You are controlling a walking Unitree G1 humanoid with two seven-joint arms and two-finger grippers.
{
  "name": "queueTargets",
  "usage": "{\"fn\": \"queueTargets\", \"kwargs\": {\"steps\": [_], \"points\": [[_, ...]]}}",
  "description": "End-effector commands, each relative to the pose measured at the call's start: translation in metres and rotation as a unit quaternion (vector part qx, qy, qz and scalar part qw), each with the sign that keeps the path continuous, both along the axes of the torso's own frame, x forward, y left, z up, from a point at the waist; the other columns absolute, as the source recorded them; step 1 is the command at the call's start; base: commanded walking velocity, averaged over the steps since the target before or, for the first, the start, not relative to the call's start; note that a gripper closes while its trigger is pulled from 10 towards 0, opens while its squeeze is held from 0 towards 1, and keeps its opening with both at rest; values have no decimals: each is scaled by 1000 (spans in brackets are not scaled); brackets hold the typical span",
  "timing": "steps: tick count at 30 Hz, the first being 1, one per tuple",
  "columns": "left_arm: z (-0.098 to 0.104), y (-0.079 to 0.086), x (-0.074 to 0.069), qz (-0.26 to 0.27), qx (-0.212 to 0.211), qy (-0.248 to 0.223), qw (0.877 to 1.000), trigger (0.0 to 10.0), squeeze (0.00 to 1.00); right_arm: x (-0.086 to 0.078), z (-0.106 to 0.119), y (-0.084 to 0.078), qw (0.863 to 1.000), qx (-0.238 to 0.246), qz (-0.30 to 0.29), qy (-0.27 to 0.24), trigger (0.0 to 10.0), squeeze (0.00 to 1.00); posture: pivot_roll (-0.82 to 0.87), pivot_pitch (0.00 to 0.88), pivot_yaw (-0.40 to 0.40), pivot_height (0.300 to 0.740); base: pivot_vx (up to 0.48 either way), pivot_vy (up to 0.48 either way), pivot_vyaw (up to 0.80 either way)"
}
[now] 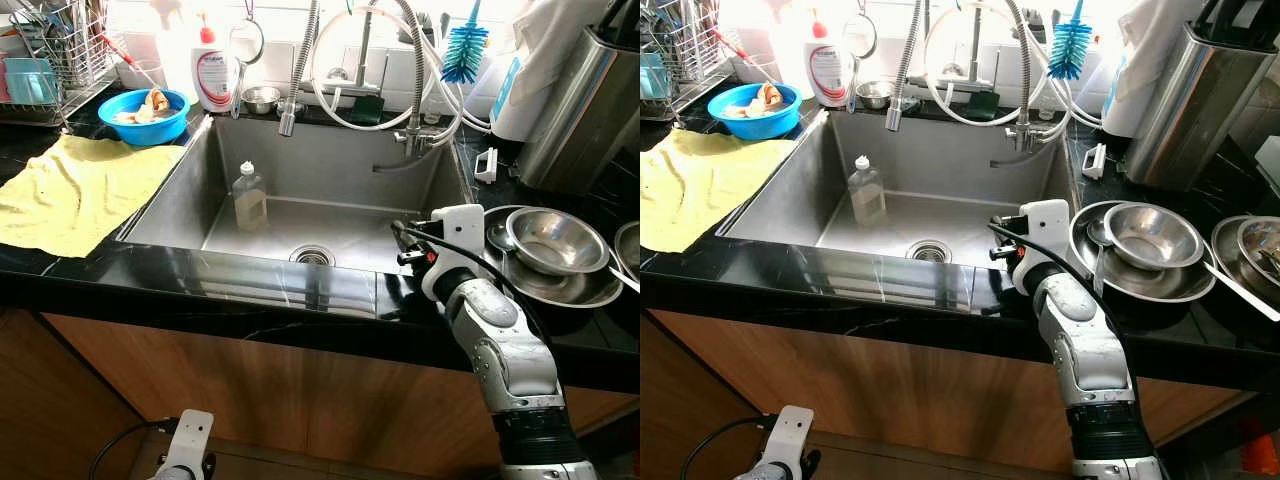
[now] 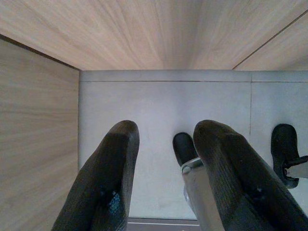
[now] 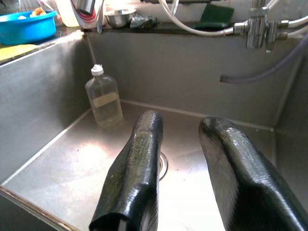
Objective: Kitchen organization
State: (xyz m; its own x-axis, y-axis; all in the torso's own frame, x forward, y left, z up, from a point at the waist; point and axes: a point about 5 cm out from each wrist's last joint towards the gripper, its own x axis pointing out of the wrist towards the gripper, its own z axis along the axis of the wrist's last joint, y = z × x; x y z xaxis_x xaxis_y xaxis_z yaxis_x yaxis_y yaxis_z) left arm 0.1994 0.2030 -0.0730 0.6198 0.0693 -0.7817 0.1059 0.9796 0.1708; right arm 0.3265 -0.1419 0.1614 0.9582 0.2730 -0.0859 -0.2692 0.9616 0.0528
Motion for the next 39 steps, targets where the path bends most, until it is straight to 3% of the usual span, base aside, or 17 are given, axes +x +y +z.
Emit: {"fn": "queueTargets", "kwargs": {"steps": [1,3,4,5,11,15,19,23,25,27,37,38,39], "points": [[0,0,0,1,-2,2,1000,10000,0,1,10,-1,1000,4,-5,-15,10000,1000,-134,0,-46,740,0,0,0],[0,1,-1,2,-2,2,1000,10000,0,1,11,-3,1000,7,-16,-20,10000,1000,-135,0,-45,740,0,0,0],[0,2,-1,3,-1,3,1000,10000,0,1,12,-3,999,8,-20,-27,10000,400,-138,0,-43,740,0,0,0],[-1,2,-2,3,0,3,1000,10000,0,0,15,-2,999,11,-23,-37,10000,0,-138,0,-42,740,0,0,0],[0,4,-2,4,3,4,1000,10000,0,-5,34,-3,990,-44,-61,-117,10000,0,-138,0,-41,740,0,0,0],[-1,3,-2,2,4,5,1000,10000,0,-15,36,-5,987,-23,-80,-137,10000,0,-140,0,-43,740,0,0,0],[-1,1,-1,-1,3,6,1000,10000,0,-37,33,-13,980,-43,-108,-163,10000,0,-154,0,-40,740,0,0,0],[-1,1,-1,-2,2,6,1000,10000,0,-47,30,-19,977,-39,-128,-164,10000,0,-155,0,-40,740,0,0,0],[-1,0,-1,-3,2,5,1000,10000,0,-62,20,-31,974,-38,-159,-158,10000,24,-155,0,-43,740,0,0,0],[-1,-1,0,-3,2,5,1000,10000,0,-76,14,-38,972,-36,-175,-153,10000,1000,-156,0,-46,740,0,0,0],[-1,-1,-1,-2,2,5,1000,10000,0,-104,1,-53,964,-42,-222,-141,10000,1000,-154,0,-48,740,0,0,0],[-1,-1,-1,-2,2,5,1000,10000,0,-106,0,-53,963,-43,-226,-140,10000,796,-156,0,-47,740,0,0,0],[-1,-1,-1,-2,3,5,1000,10000,0,-110,-1,-54,962,-49,-230,-137,10000,0,-156,0,-47,740,0,0,0]]}}
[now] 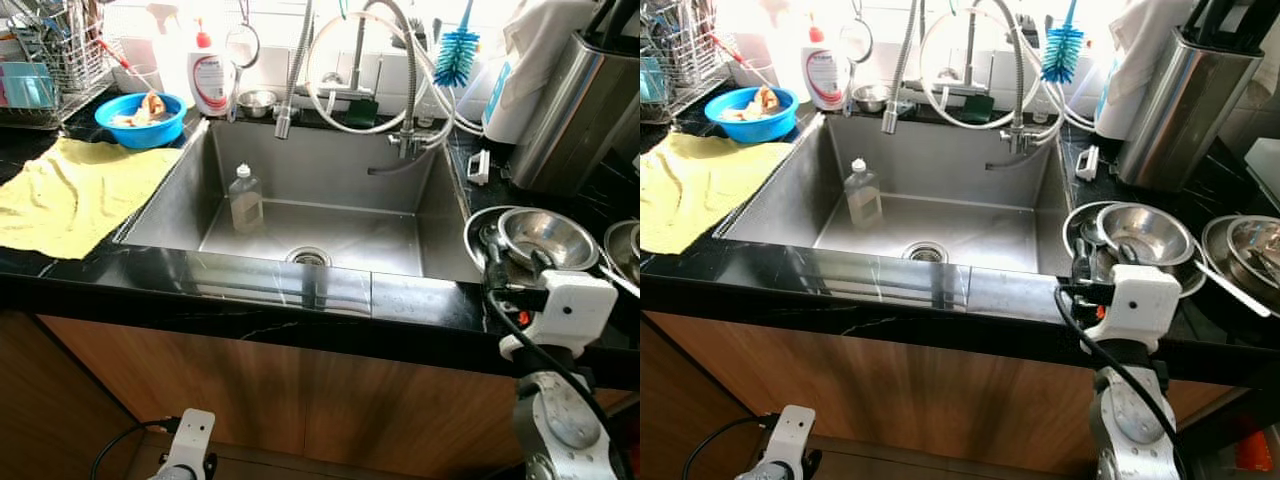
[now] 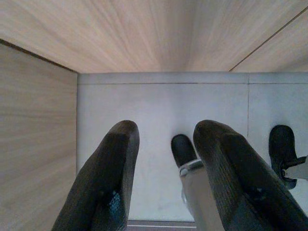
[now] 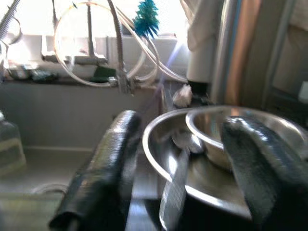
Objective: Kitchen organization
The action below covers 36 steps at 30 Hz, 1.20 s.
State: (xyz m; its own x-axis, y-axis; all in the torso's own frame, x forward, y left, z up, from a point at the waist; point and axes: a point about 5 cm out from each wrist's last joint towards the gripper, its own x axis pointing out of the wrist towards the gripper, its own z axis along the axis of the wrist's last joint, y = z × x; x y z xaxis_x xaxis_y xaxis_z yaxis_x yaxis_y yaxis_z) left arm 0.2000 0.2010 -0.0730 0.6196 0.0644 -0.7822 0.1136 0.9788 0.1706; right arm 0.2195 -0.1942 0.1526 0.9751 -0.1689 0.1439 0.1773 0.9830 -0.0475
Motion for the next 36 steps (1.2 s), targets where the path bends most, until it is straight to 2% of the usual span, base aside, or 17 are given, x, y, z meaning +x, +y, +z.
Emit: {"fn": "queueTargets", "kwargs": {"steps": [1,16,21,26,36], "points": [[-1,1,-2,2,3,5,1000,10000,0,-4,8,-1,1000,-6,-11,-18,10000,0,-152,0,-49,740,0,0,0],[-1,1,-2,3,3,6,1000,10000,0,-10,-11,0,1000,16,-5,18,10000,0,-151,0,-51,740,0,0,0],[-1,0,-2,3,2,5,1000,10000,0,-5,-11,5,999,26,17,20,10000,0,-148,0,-51,740,0,0,0],[-2,0,-3,4,2,5,1000,10000,0,-2,-15,14,997,29,69,35,10000,0,-145,0,-53,740,0,0,0],[-2,1,-4,4,2,8,1000,10000,0,-2,-14,12,997,28,58,31,10000,0,-143,0,-54,740,0,0,0]]}}
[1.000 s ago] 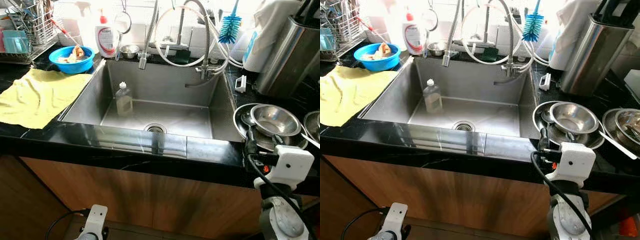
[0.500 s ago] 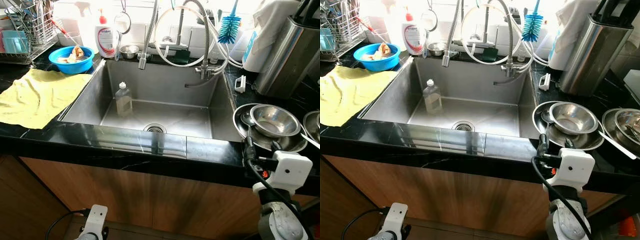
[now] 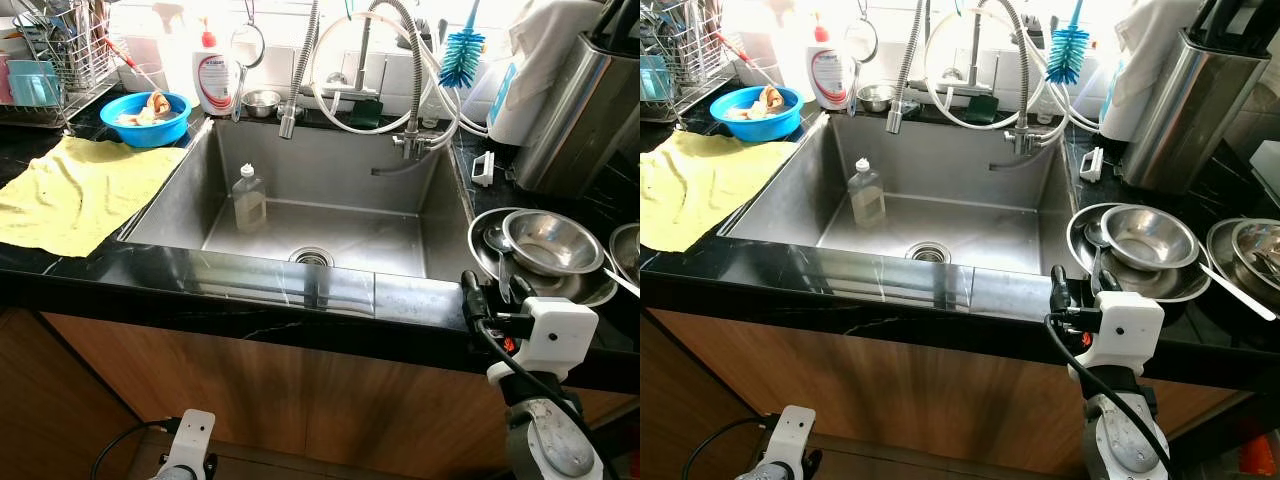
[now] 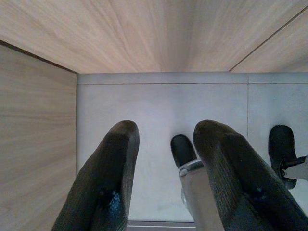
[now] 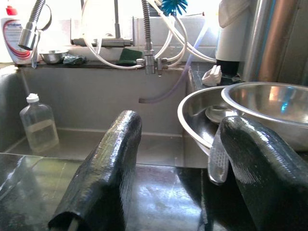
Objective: Kitchen organization
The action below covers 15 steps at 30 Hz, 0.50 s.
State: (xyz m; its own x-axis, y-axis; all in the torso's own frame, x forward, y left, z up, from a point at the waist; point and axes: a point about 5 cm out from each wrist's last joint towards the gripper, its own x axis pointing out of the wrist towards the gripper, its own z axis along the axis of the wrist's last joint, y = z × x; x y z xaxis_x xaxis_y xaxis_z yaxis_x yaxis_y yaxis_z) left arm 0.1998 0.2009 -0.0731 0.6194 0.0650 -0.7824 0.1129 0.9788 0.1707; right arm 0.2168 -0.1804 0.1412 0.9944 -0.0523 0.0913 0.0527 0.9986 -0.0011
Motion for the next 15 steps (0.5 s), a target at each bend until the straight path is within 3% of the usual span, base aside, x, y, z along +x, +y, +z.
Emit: {"fn": "queueTargets", "kwargs": {"steps": [1,15], "points": [[-2,1,-4,4,1,8,1000,10000,0,0,-3,-3,1000,2,-7,8,10000,0,-143,0,-54,740,0,0,0],[-2,1,-4,4,2,9,1000,10000,0,3,-12,-3,999,0,-10,39,10000,0,-143,0,-55,740,0,0,0]]}}
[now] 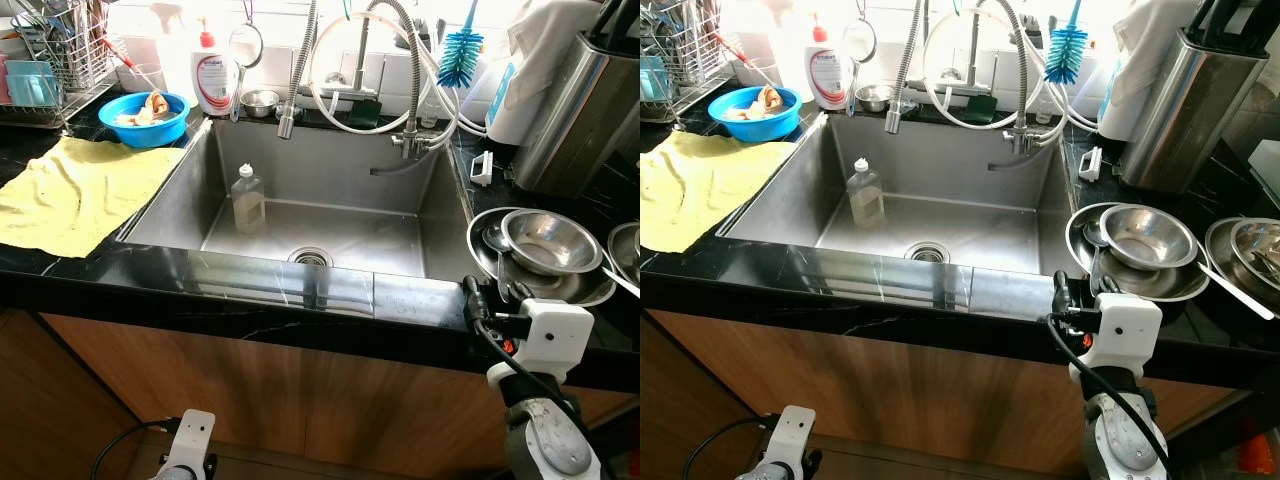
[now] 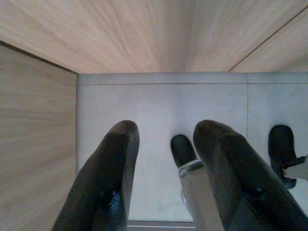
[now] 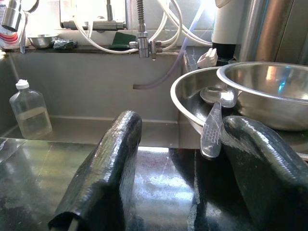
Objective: Kitchen organization
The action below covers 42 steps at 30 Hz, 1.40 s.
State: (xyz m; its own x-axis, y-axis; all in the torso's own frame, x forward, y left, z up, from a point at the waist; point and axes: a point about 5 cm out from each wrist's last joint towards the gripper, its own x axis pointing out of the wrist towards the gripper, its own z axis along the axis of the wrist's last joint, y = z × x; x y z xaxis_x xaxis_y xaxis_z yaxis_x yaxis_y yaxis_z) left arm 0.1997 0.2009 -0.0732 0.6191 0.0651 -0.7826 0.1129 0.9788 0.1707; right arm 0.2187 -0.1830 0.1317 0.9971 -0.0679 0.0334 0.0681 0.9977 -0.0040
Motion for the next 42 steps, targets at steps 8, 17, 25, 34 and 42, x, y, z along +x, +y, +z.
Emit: {"fn": "queueTargets", "kwargs": {"steps": [8,17,25,34,42], "points": [[-3,2,-5,3,2,10,1000,10000,0,3,0,0,1000,-6,0,3,0,0,-140,0,-57,740,0,0,0],[-2,1,-5,5,2,8,1000,10000,0,5,1,-4,1000,-12,-2,3,0,0,-142,0,-57,740,0,0,0],[-2,2,-4,6,4,8,1000,10000,0,6,2,-5,1000,-11,-2,1,0,0,-139,0,-58,740,0,0,0],[-2,1,-4,7,4,7,1000,10000,0,10,6,-2,1000,-11,5,-6,0,0,-140,0,-58,740,0,0,0],[-2,1,-4,6,3,7,1000,10000,0,11,10,-3,1000,-12,6,-13,0,0,-142,0,-57,740,0,0,0]]}}
